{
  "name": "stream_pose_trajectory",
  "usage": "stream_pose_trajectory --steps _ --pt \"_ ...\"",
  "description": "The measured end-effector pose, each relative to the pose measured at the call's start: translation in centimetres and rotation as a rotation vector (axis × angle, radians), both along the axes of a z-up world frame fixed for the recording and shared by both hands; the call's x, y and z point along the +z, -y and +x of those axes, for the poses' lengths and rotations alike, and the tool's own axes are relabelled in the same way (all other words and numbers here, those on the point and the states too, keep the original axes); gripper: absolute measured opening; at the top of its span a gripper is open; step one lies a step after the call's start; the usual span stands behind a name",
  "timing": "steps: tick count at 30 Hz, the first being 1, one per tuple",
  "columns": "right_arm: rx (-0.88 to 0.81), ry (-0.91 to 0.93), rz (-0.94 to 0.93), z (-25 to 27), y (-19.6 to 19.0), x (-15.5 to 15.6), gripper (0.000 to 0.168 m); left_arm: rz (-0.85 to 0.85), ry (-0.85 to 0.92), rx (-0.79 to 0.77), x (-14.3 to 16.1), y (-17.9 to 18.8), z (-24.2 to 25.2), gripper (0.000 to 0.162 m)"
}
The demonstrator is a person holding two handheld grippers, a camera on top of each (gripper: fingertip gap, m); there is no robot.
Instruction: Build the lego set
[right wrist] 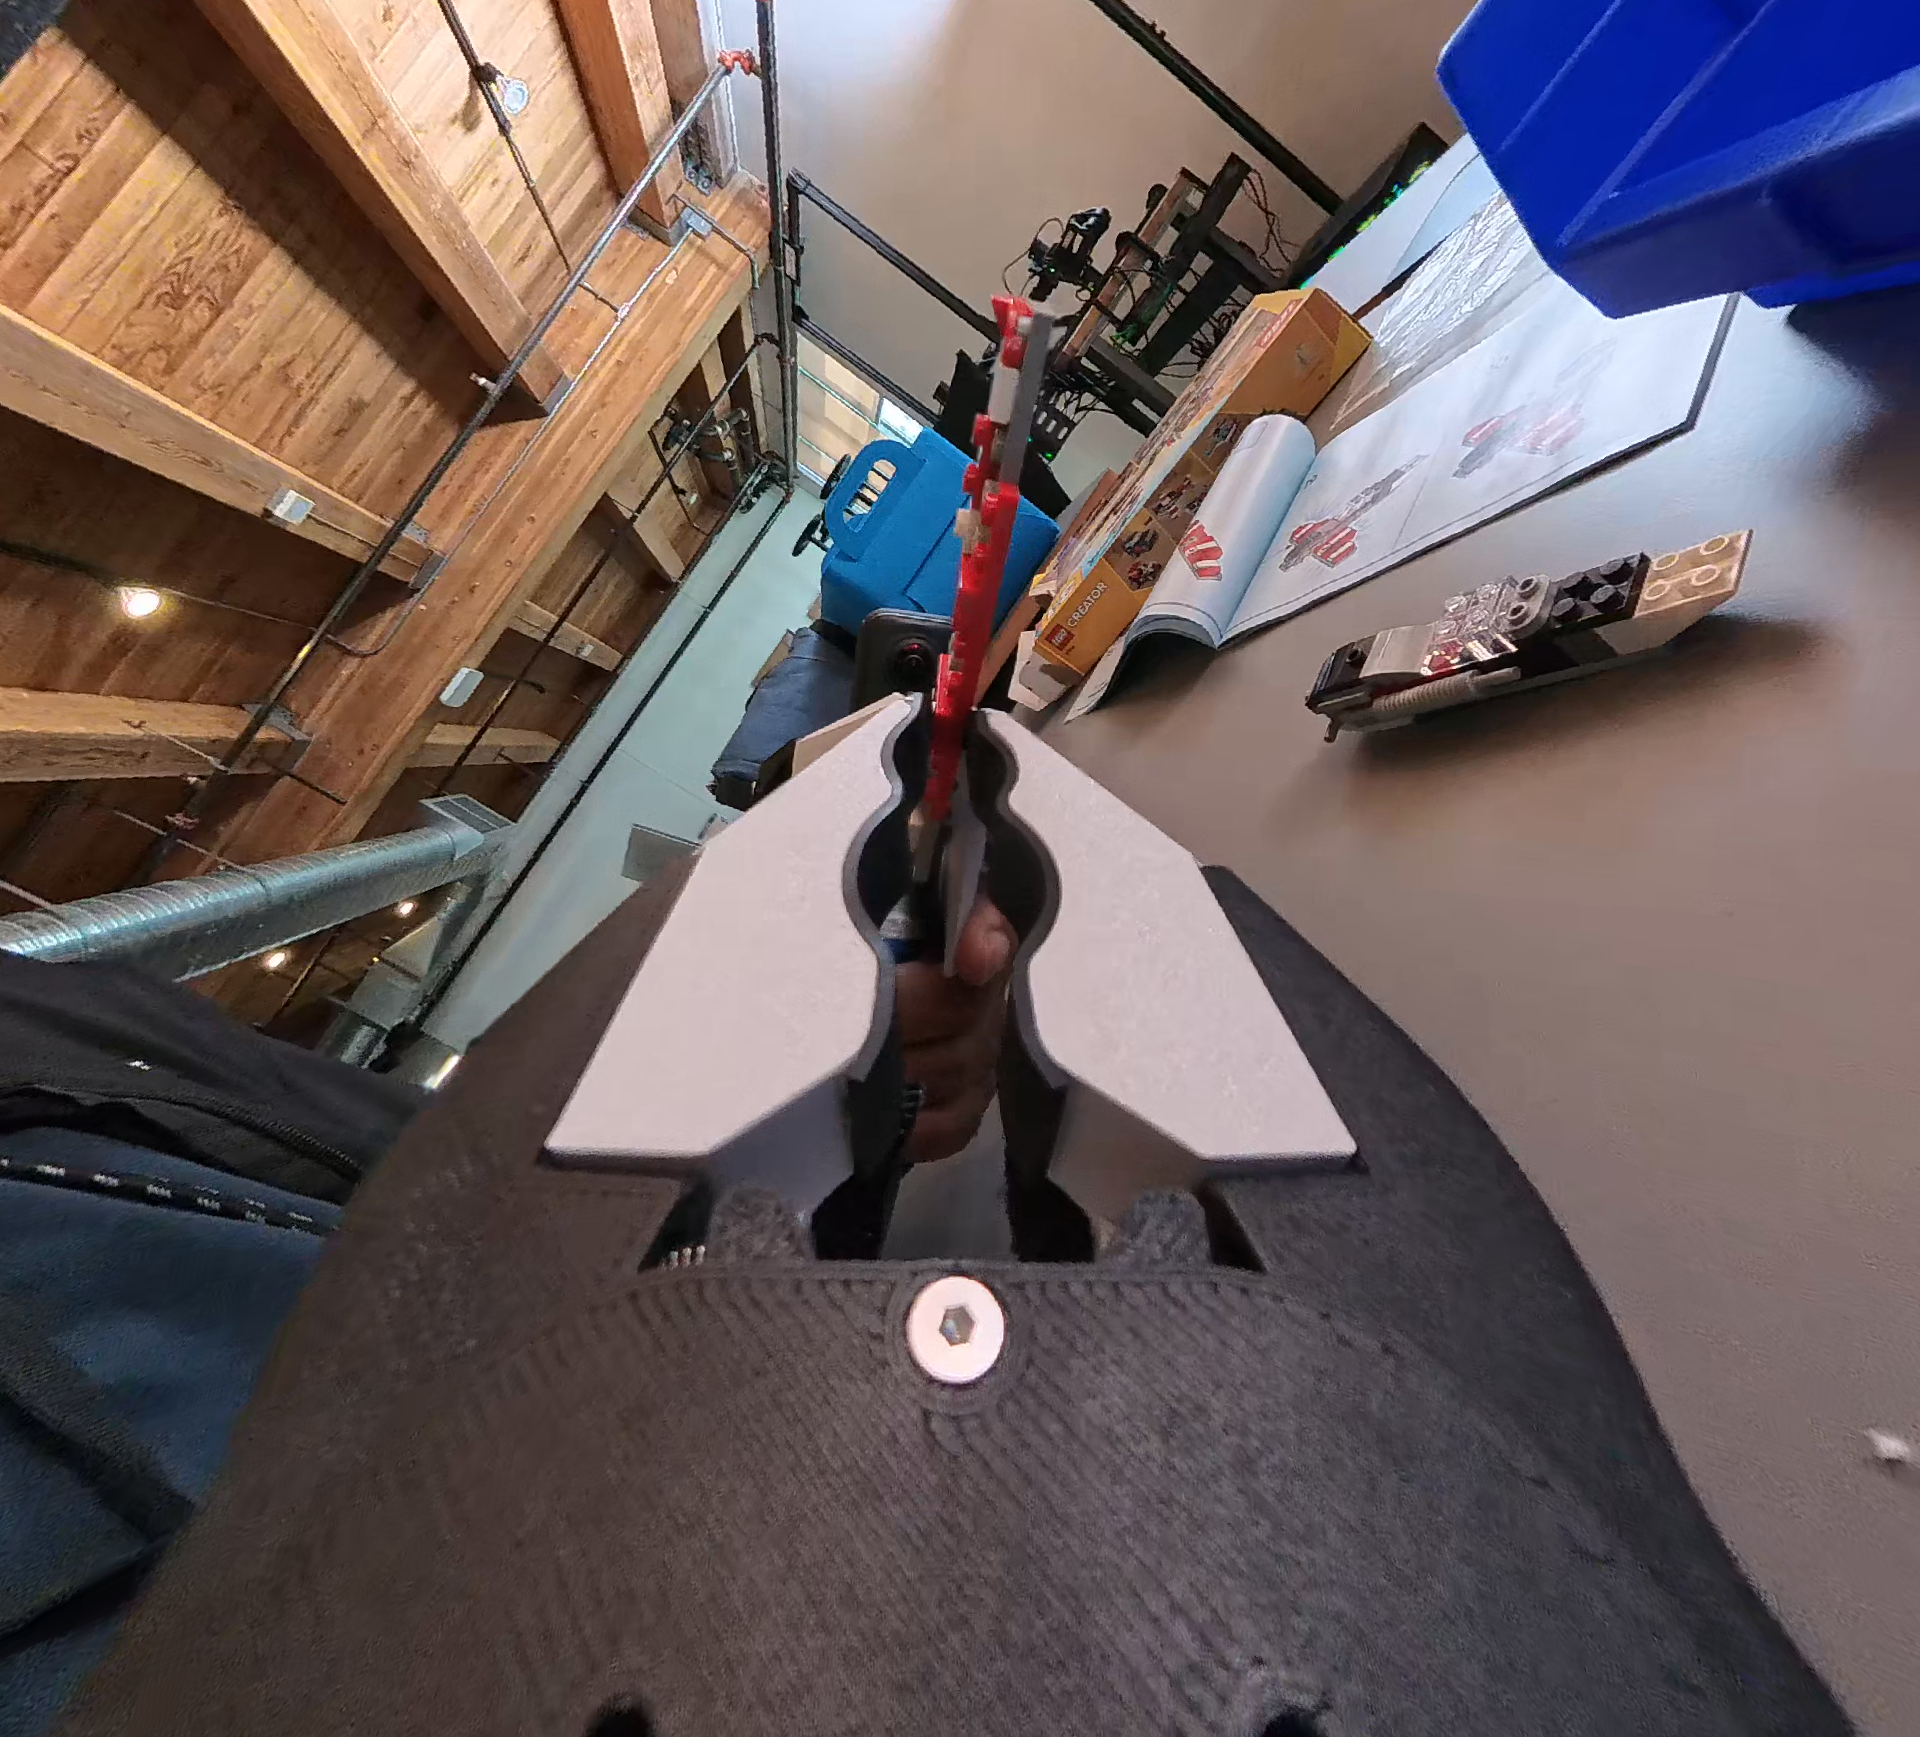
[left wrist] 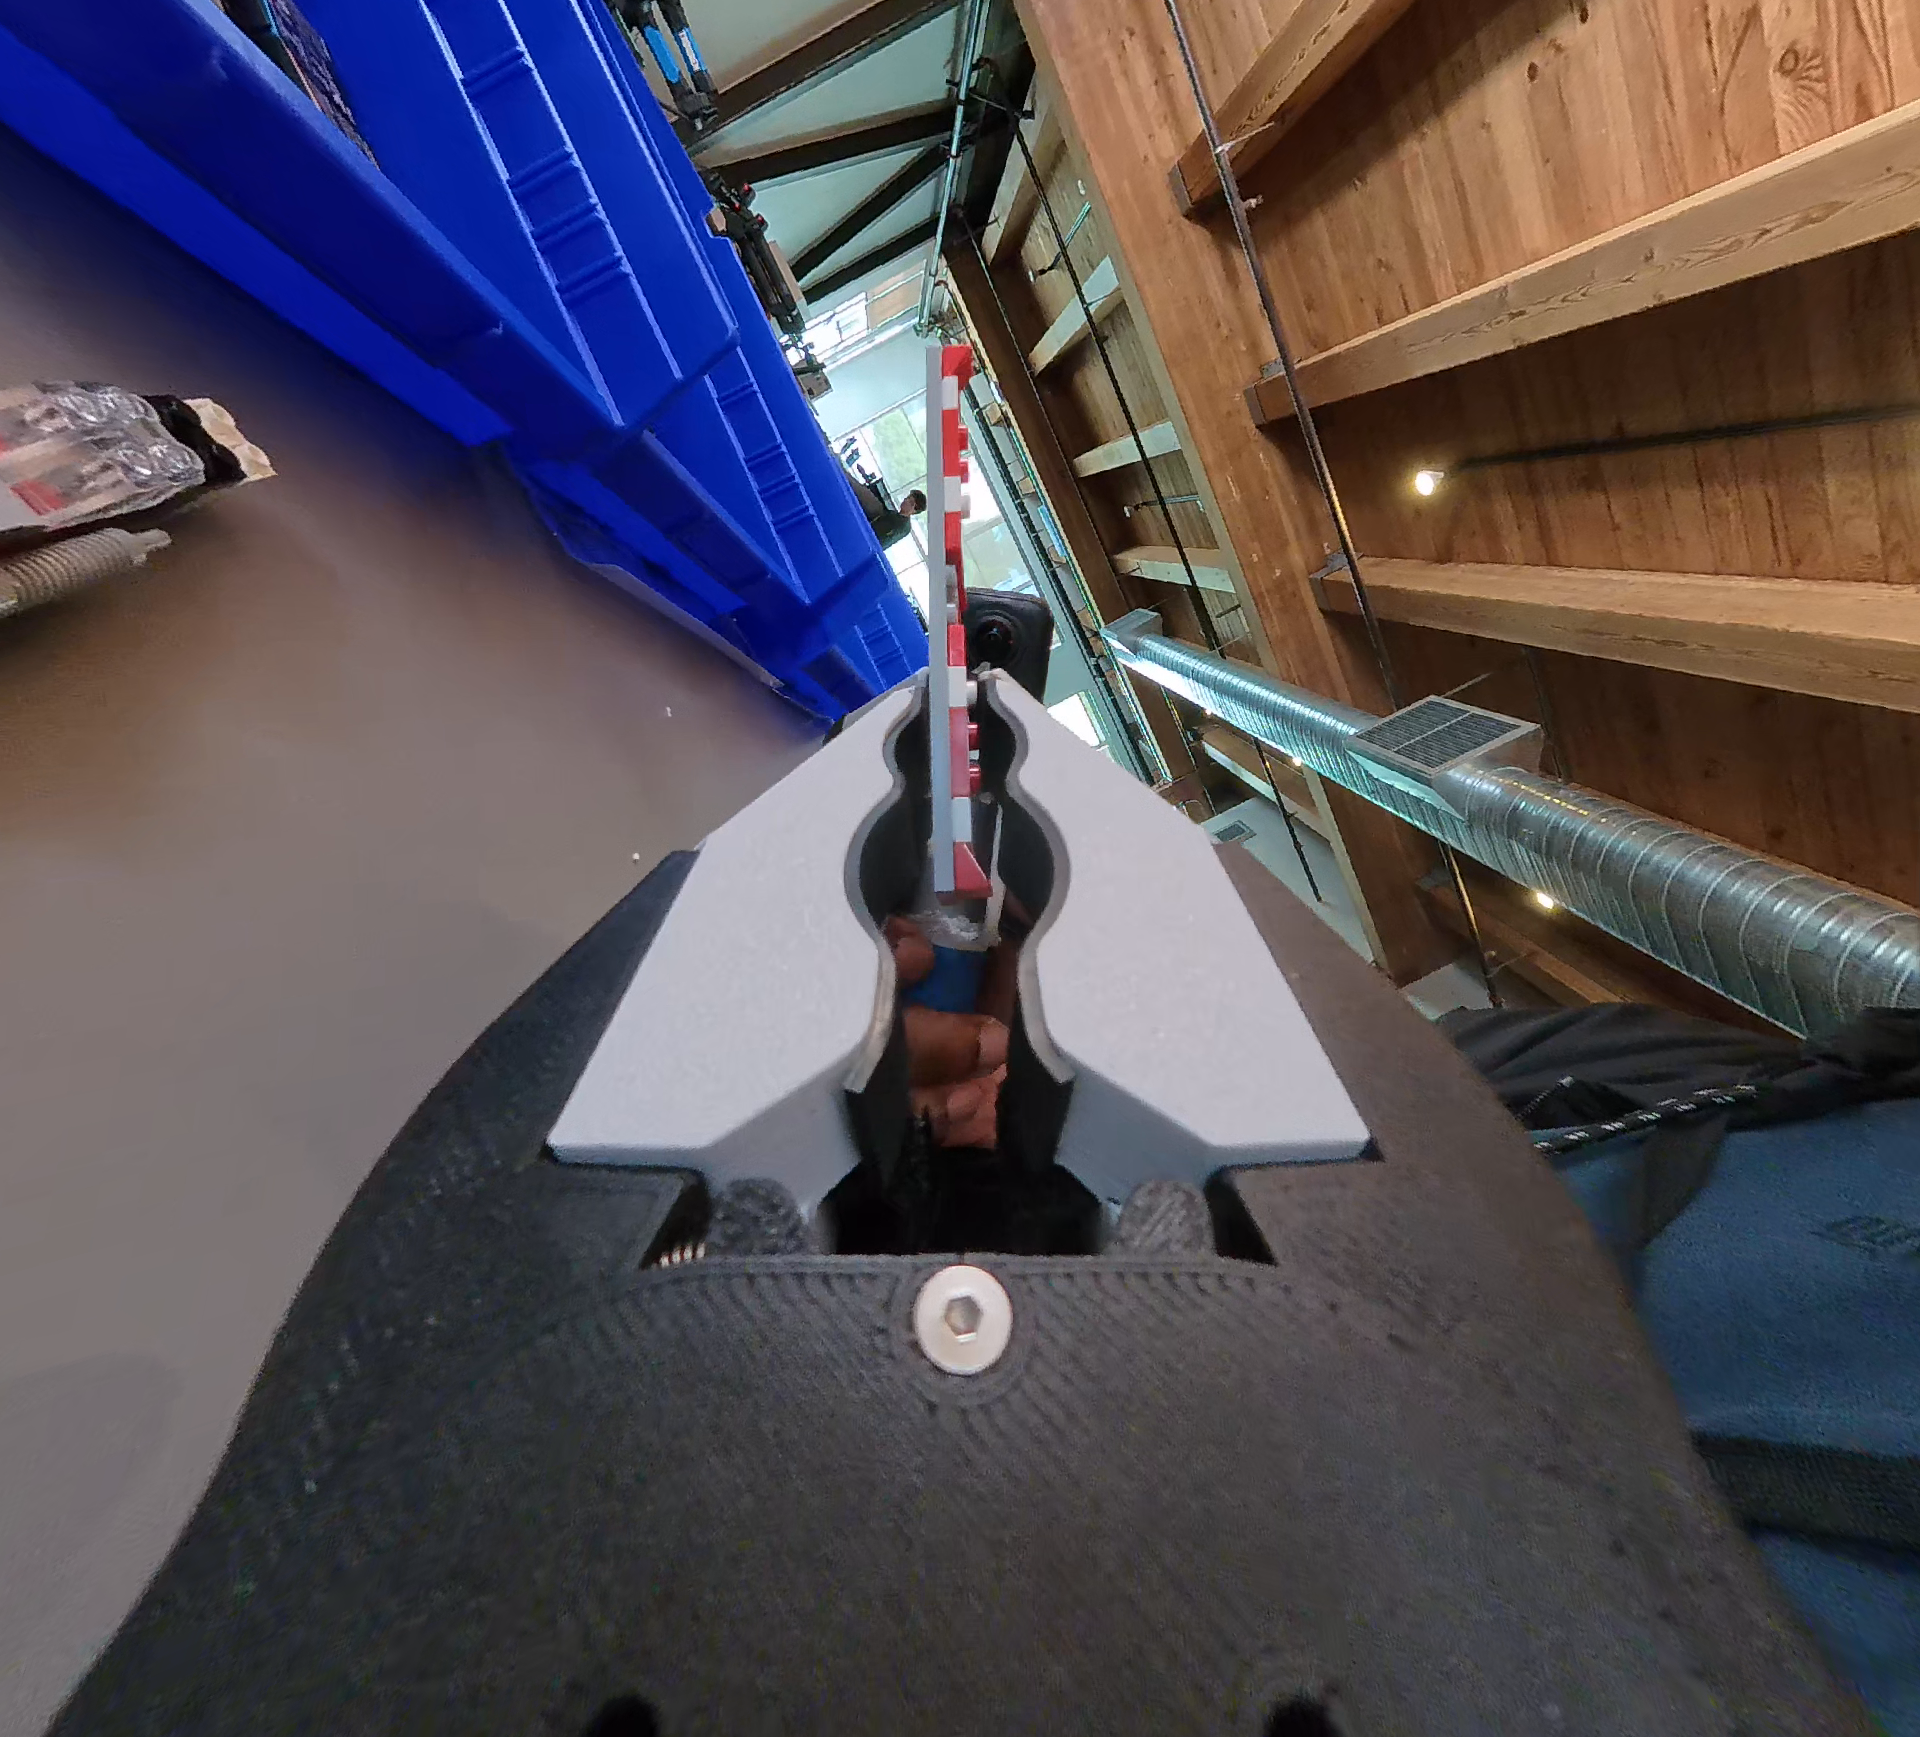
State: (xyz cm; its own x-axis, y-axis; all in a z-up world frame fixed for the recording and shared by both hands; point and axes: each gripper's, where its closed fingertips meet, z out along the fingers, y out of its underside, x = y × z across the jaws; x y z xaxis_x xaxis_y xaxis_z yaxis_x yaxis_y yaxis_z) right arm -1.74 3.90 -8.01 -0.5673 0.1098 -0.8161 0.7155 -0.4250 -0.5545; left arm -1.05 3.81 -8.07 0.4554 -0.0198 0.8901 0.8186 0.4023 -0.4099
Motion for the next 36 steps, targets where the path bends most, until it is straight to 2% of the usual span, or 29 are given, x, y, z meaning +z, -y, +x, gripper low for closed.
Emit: stream_pose_trajectory --steps 6,8,10,14,22,29,33,36 --pt "0.019 0.021 -0.022 0.0 0.2 0.0 0.007 0.002 -0.001 0.007 -0.1 0.2 0.0 0.008" --pt "0.016 0.024 -0.039 -0.2 0.0 0.3 0.026 -0.007 -0.005 0.006 -0.2 0.2 0.0 0.008" --pt "-0.001 0.021 -0.048 -0.5 -0.4 0.6 0.031 -0.013 -0.012 -0.002 -0.2 0.2 0.2 0.008" --pt "-0.03 0.021 -0.064 -1.1 -1.2 0.9 0.028 -0.027 -0.025 -0.013 -0.2 0.2 0.5 0.008" --pt "-0.056 0.012 -0.056 -1.3 -1.5 0.9 0.005 -0.033 -0.033 -0.029 -0.2 0.1 0.8 0.008" --pt "-0.054 0.005 -0.051 -1.3 -1.4 0.9 0.005 -0.036 -0.037 -0.032 0.0 0.1 0.9 0.008" --pt "-0.056 0.005 -0.048 -1.4 -1.7 0.9 0.03 -0.054 -0.045 -0.01 0.0 0.6 0.6 0.008" --pt "-0.078 -0.033 0.029 -1.4 -2.4 0.5 0.034 -0.122 -0.063 0.036 -0.5 1.7 -0.1 0.008"
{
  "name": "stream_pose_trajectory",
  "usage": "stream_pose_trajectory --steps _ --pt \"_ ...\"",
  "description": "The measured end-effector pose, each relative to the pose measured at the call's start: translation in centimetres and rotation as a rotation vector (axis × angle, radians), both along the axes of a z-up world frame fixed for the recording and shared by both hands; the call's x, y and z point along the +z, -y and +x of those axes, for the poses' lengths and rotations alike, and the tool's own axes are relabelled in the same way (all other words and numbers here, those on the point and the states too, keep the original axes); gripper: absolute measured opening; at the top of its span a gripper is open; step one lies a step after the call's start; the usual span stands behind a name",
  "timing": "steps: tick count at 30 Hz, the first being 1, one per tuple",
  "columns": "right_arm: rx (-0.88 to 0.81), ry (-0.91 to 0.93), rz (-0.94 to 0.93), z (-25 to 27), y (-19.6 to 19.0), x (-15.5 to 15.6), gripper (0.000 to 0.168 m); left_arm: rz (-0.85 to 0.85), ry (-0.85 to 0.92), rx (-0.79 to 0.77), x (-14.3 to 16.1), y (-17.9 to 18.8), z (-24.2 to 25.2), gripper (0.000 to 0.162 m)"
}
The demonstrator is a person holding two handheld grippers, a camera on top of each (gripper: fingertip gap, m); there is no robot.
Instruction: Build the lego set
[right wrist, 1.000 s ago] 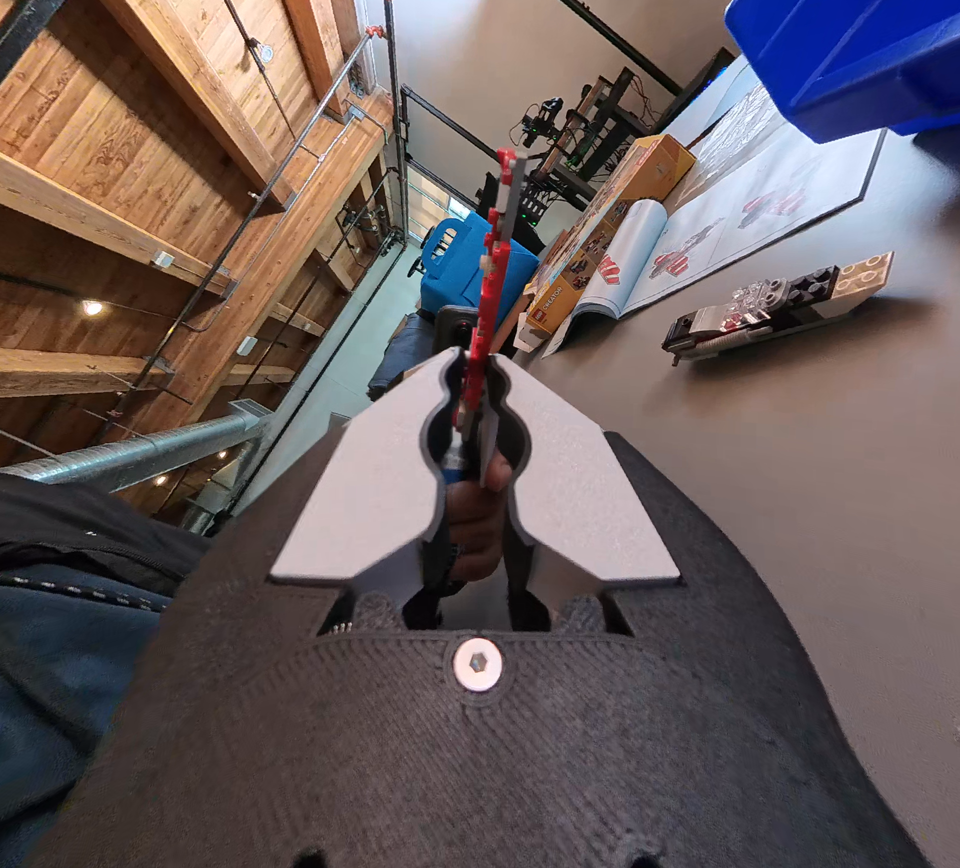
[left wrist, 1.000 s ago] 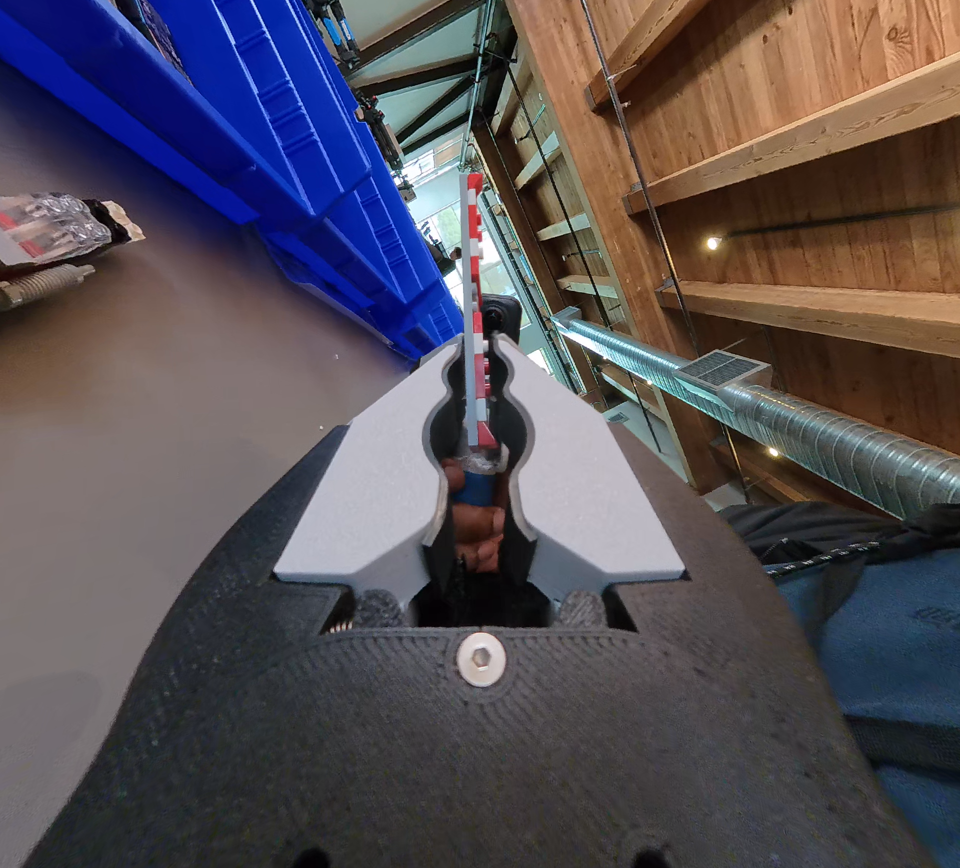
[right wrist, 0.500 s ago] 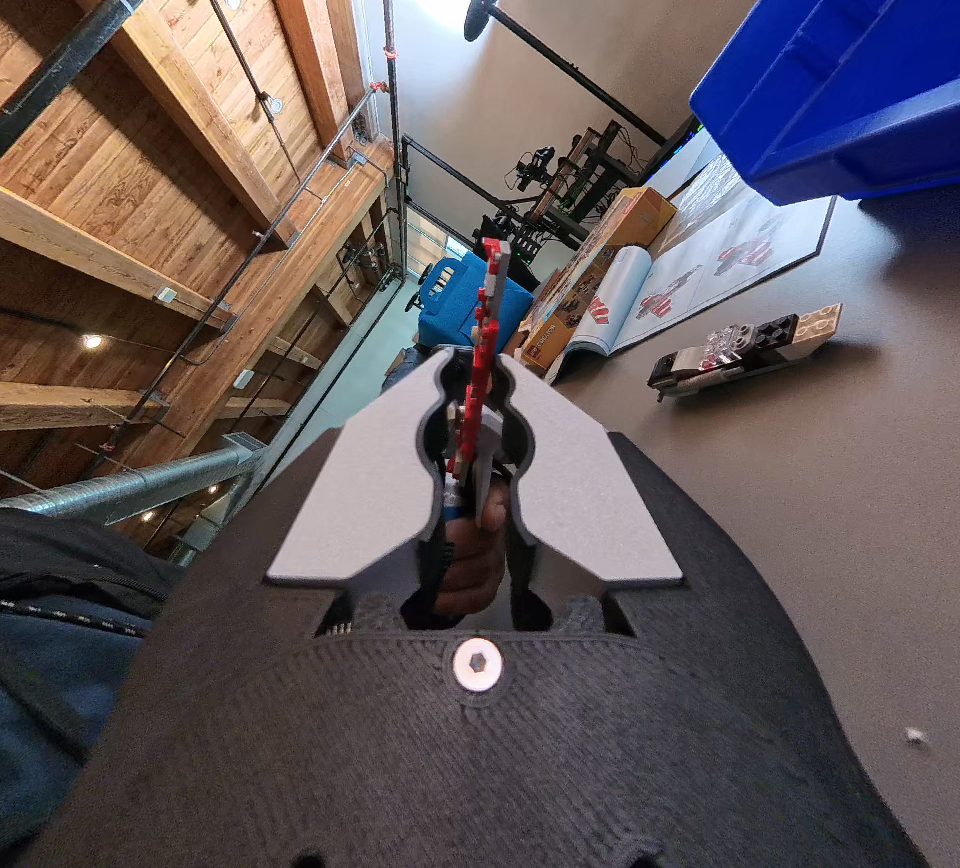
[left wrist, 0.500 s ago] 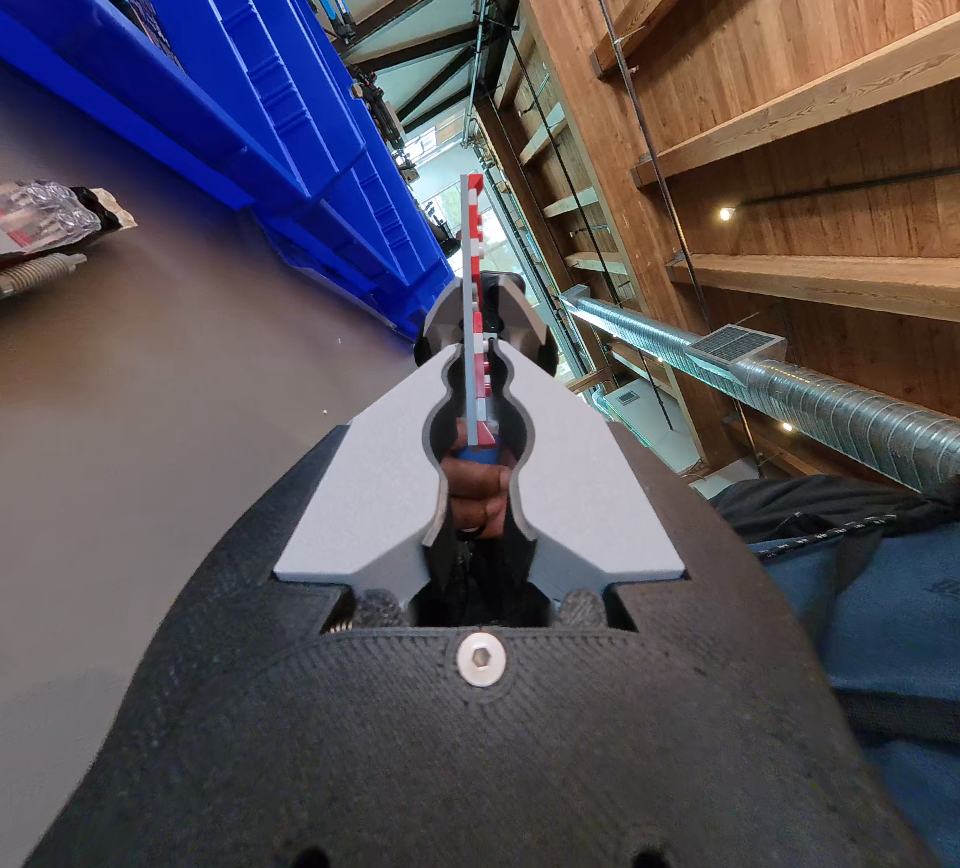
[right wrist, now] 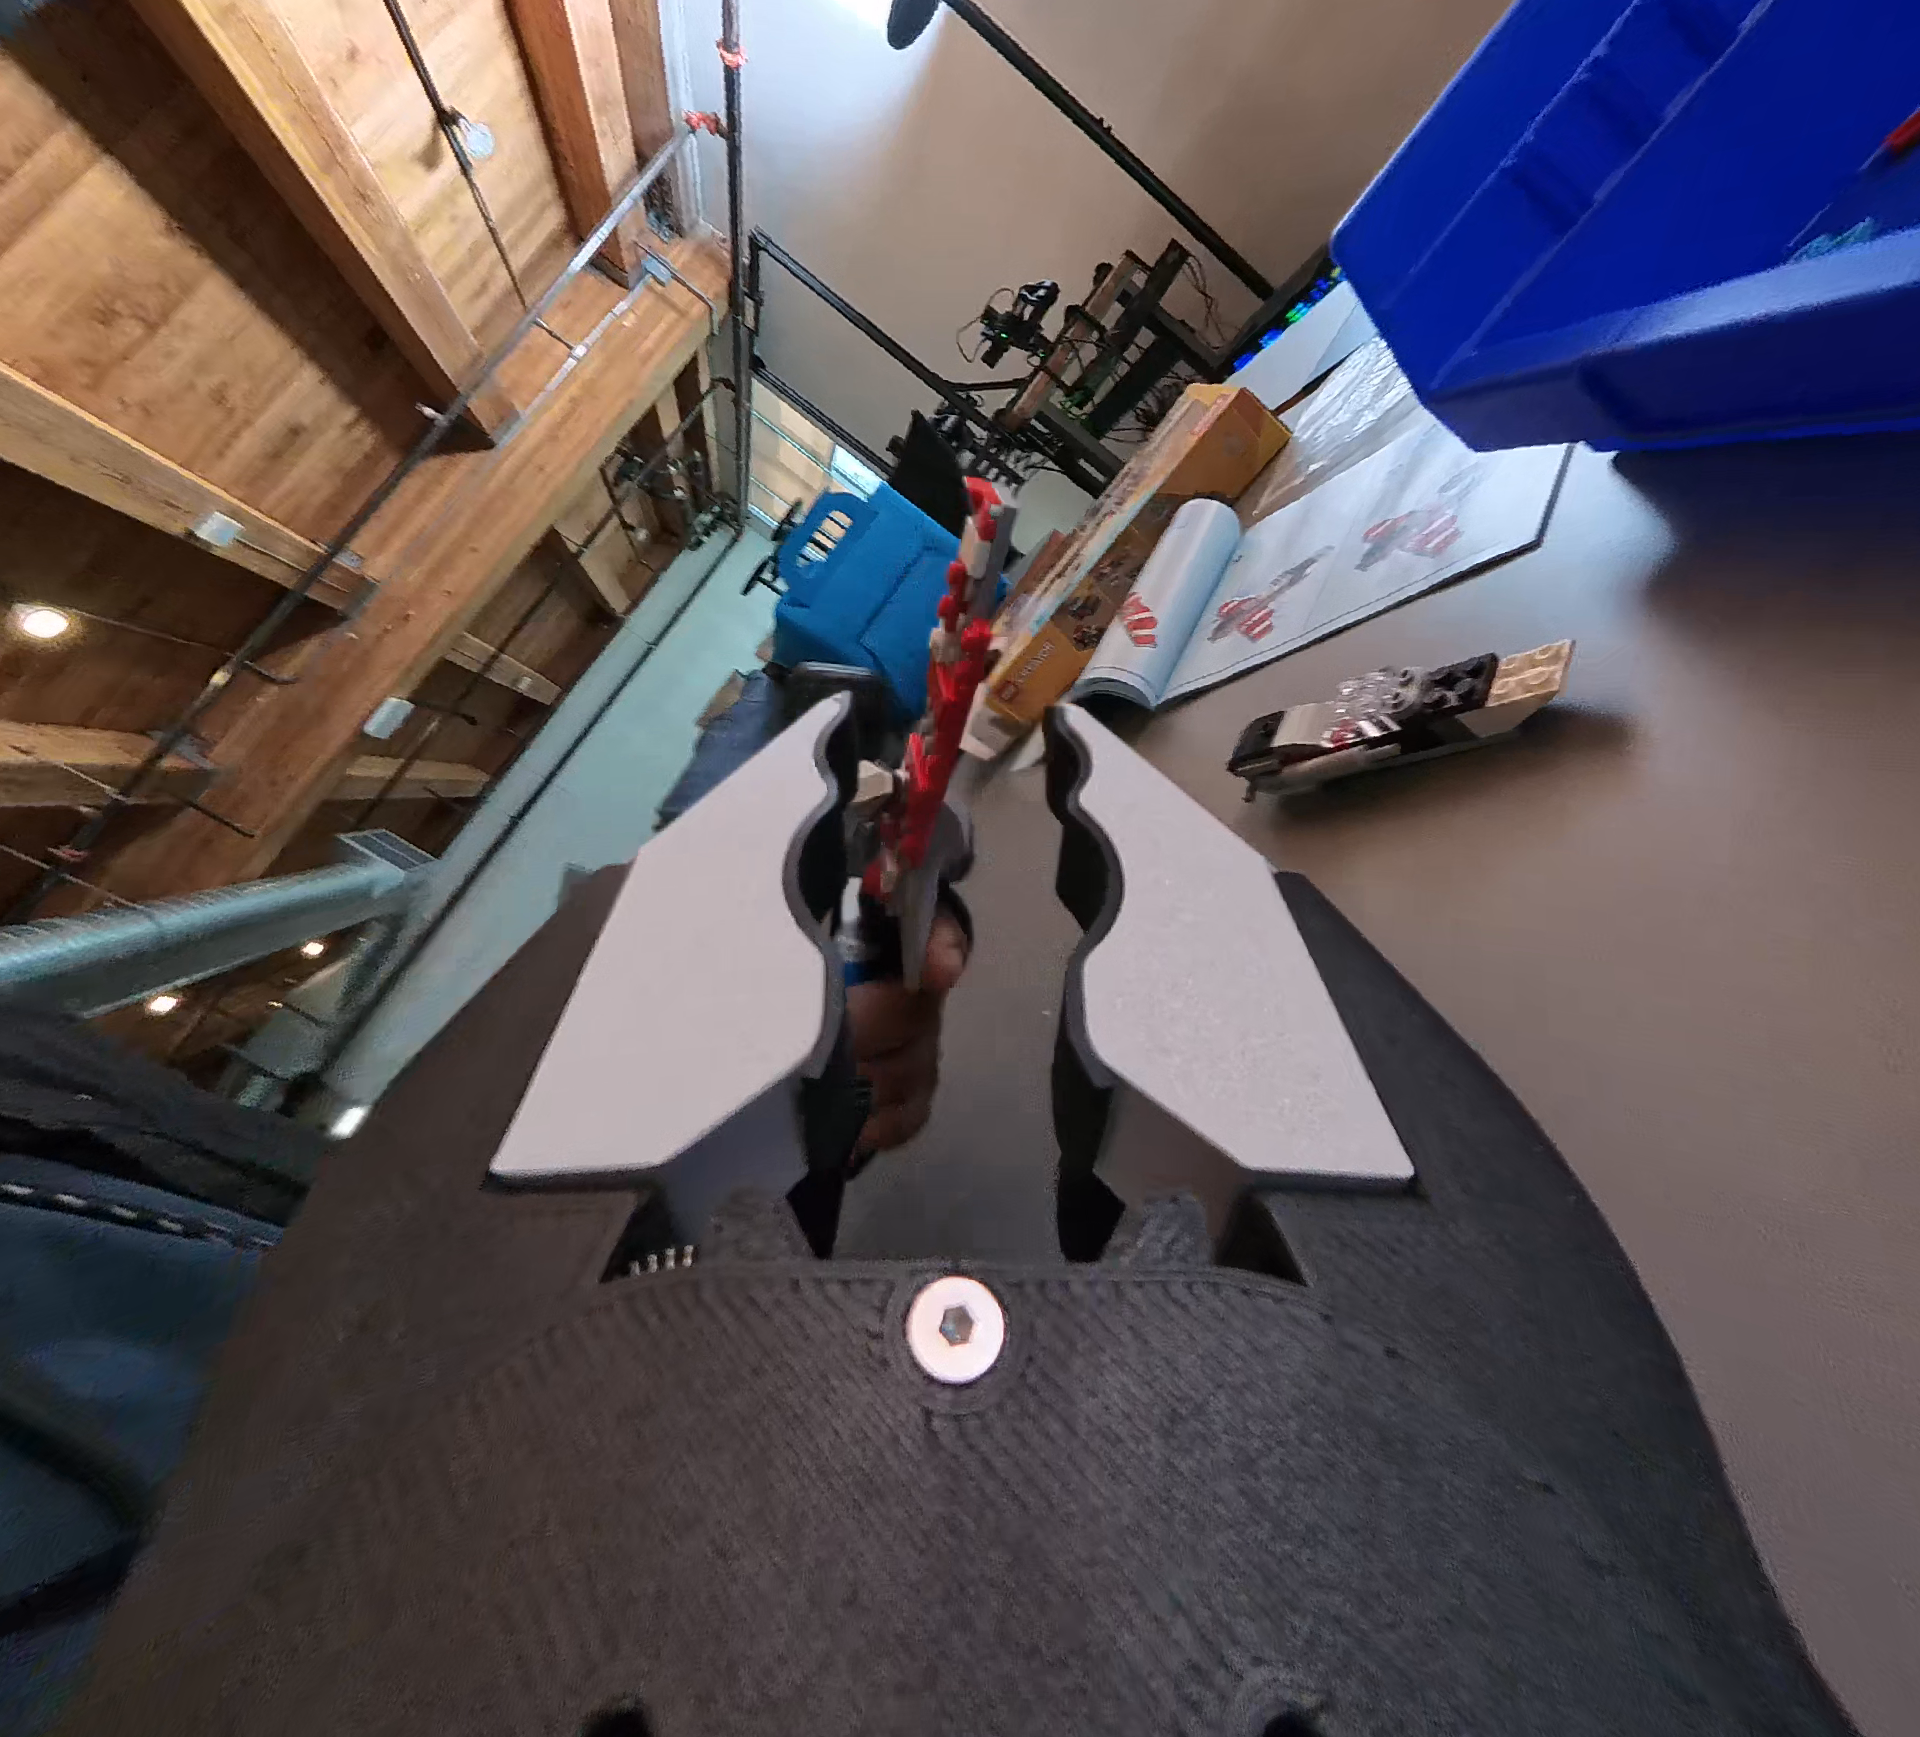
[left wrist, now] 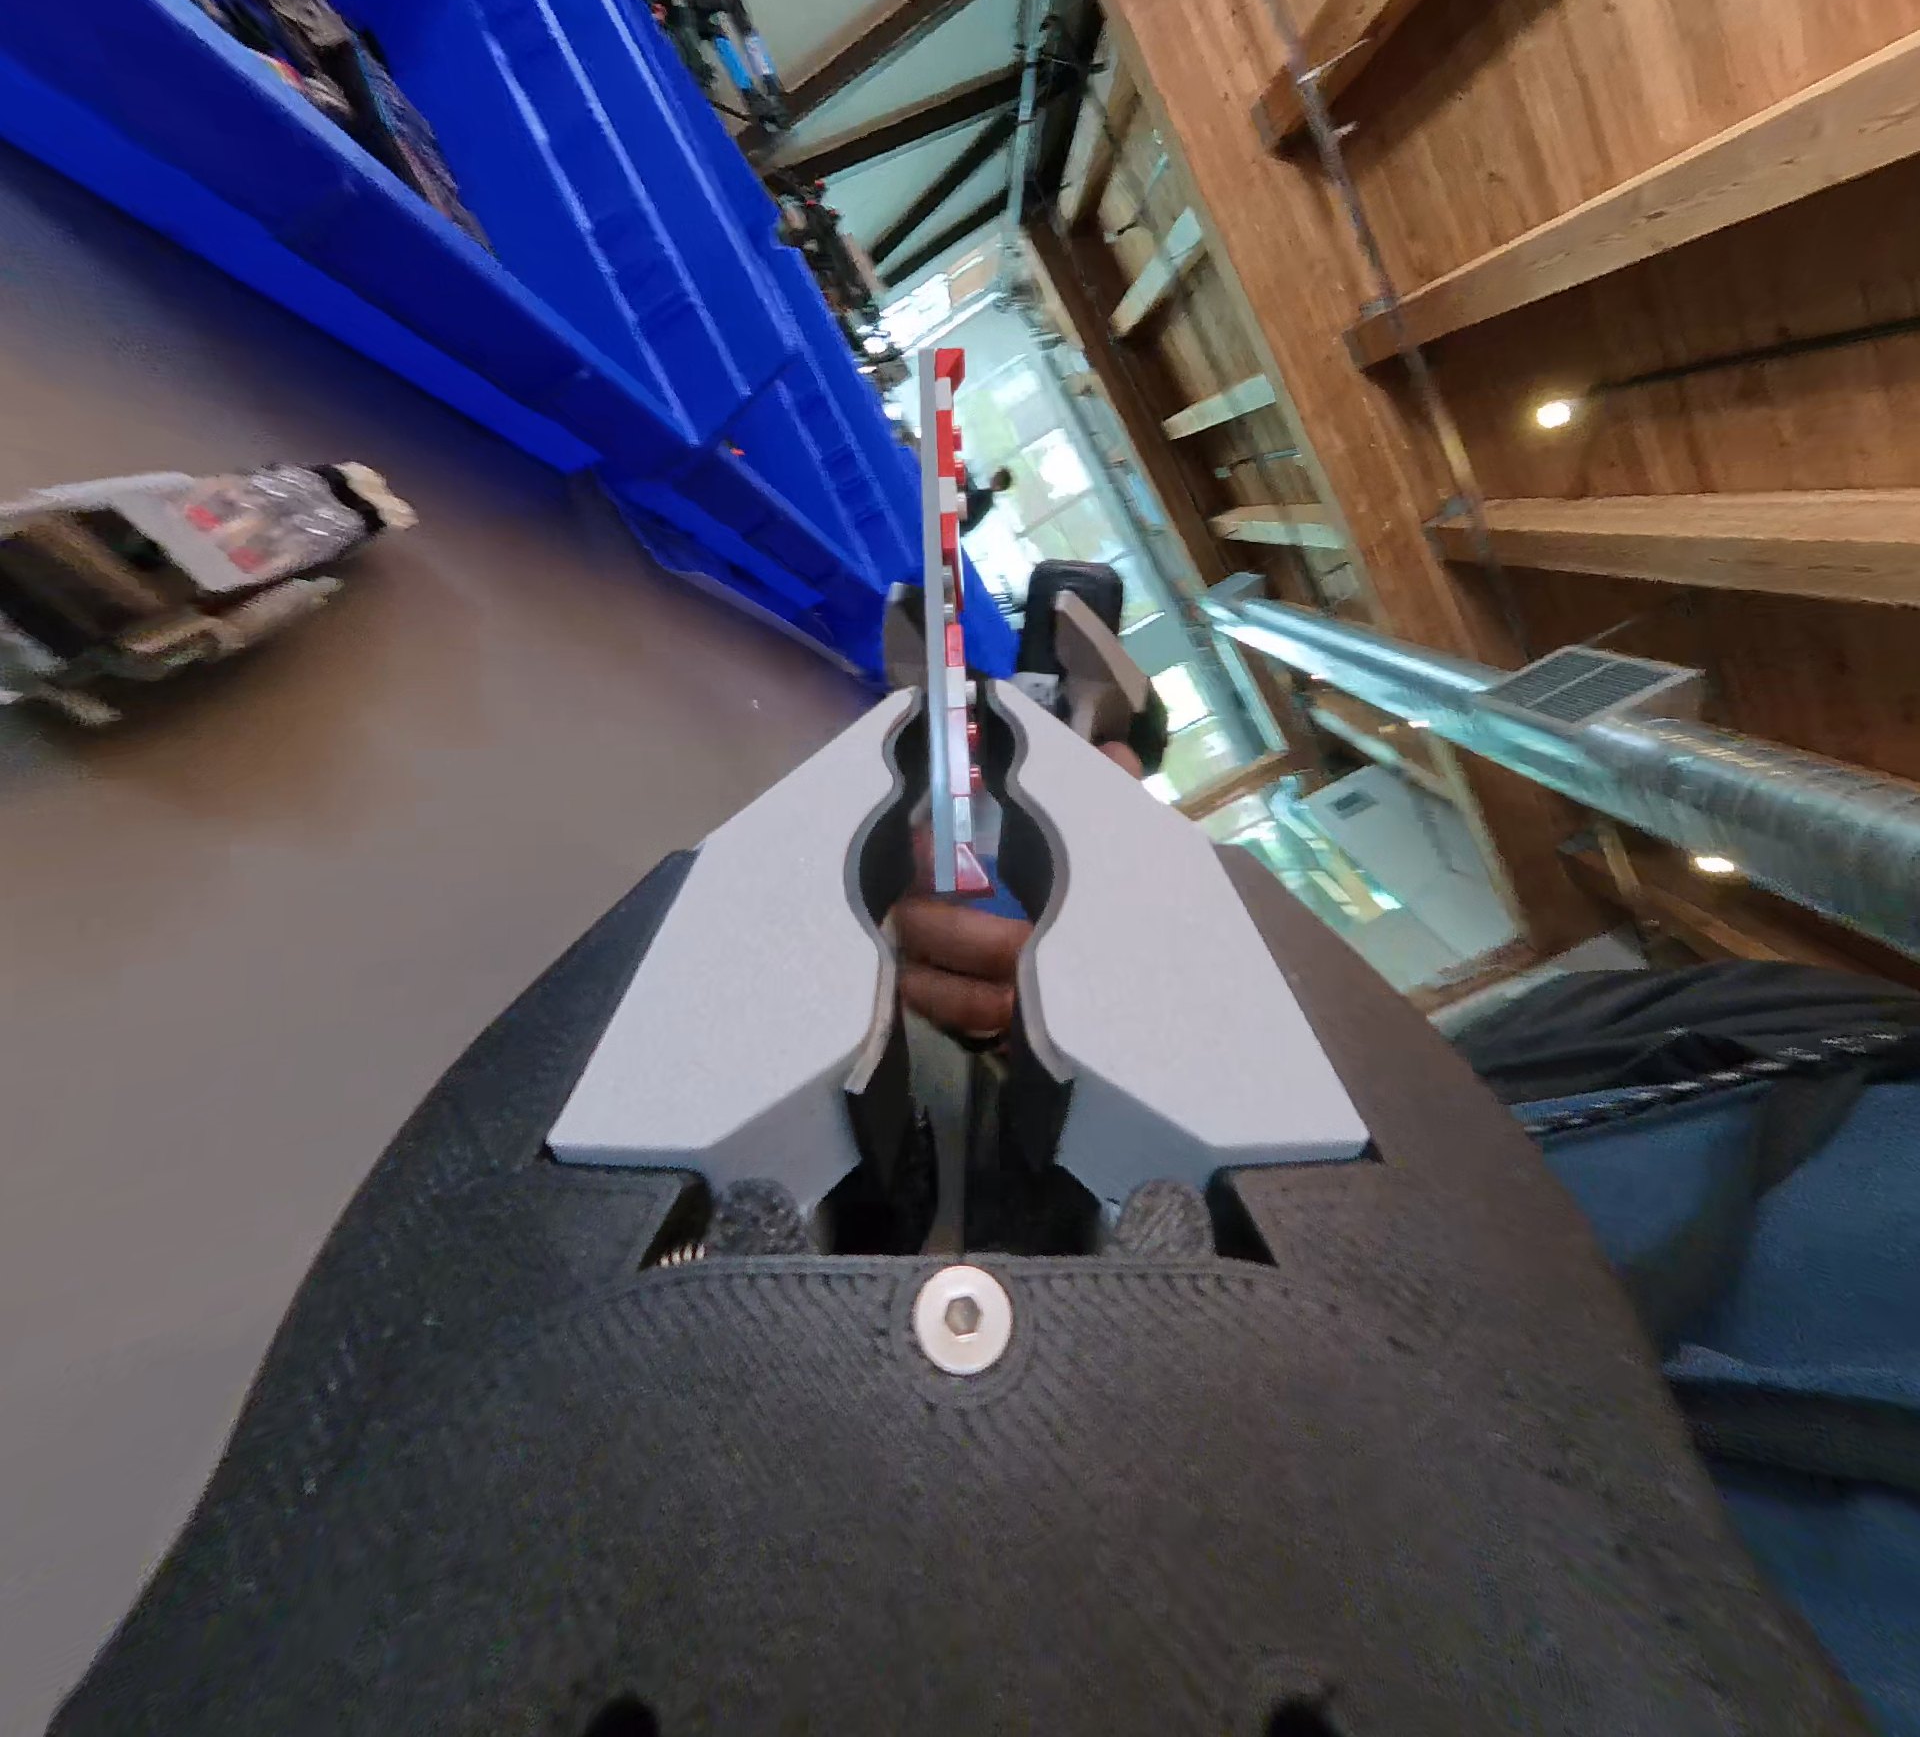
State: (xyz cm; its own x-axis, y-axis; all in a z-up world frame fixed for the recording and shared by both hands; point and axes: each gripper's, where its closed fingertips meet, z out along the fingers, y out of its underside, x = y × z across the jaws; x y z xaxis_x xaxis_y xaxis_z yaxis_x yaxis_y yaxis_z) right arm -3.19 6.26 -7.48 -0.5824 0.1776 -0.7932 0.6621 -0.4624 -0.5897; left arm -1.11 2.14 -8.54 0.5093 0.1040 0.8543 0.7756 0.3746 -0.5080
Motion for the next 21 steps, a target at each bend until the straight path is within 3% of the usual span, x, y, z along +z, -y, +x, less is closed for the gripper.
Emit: stream_pose_trajectory --steps 4,8,10,16,21 --pt "-0.044 -0.065 0.142 -0.2 -0.8 -0.6 0.035 -0.374 -0.092 0.042 -3.6 1.3 -0.4 0.008" --pt "-0.055 -0.086 0.201 -0.3 -0.9 -1.1 0.034 -0.565 -0.127 0.016 -5.7 1.6 0.0 0.008" --pt "-0.048 -0.079 0.206 -0.3 -0.7 -1.3 0.034 -0.61 -0.127 -0.005 -6.4 1.3 0.3 0.008" --pt "-0.028 -0.053 0.217 -0.1 -0.4 -2.0 0.034 -0.569 0.099 -0.146 -9.2 0.2 2.4 0.008" --pt "-0.032 -0.051 0.215 -0.2 -0.6 -2.1 0.034 -0.594 0.105 -0.164 -9.5 0.1 2.6 0.008"
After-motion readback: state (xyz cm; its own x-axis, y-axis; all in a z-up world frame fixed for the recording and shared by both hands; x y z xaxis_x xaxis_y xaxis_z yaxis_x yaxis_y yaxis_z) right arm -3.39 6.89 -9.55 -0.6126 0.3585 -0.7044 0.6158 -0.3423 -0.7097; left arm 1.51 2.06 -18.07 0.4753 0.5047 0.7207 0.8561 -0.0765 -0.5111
